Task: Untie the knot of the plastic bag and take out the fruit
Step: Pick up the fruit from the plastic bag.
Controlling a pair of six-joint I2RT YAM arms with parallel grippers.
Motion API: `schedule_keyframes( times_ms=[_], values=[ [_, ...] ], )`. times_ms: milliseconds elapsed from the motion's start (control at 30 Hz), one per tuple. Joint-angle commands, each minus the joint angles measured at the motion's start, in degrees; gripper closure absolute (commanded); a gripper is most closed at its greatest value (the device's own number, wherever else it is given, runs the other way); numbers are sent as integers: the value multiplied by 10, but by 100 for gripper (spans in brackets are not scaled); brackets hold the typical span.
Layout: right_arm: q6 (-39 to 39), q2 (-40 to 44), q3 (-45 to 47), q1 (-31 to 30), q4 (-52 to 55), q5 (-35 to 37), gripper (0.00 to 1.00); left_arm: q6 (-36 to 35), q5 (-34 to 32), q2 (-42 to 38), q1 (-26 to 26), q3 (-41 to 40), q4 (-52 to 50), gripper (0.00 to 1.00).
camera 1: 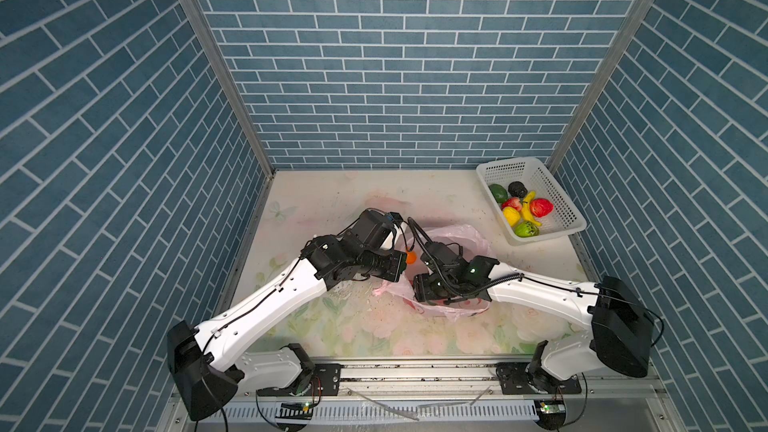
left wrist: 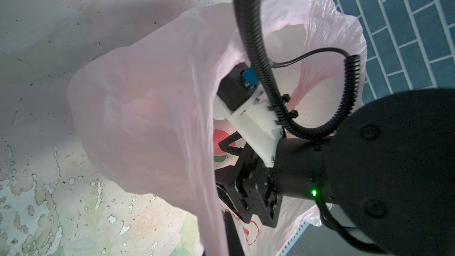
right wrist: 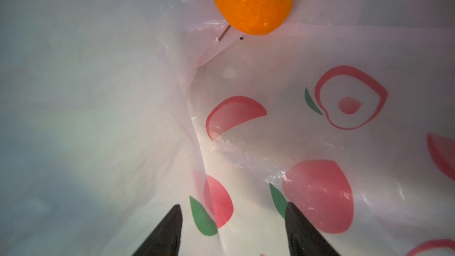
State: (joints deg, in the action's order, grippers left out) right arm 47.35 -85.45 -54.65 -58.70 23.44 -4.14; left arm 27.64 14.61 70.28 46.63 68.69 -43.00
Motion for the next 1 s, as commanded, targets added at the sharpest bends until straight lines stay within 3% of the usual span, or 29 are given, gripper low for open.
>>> schedule_keyframes(
  times_ms=[0, 567, 967],
  values=[
    [36, -23, 14, 5, -37, -27, 34, -9, -5, 4, 0, 15, -9, 100],
    [110, -119, -10, 46, -153, -64, 28, -20, 10, 7, 0, -1, 0, 100],
    [181, -124, -19, 50, -268, 15, 23, -21, 5, -30, 0, -74, -52, 100]
  ],
)
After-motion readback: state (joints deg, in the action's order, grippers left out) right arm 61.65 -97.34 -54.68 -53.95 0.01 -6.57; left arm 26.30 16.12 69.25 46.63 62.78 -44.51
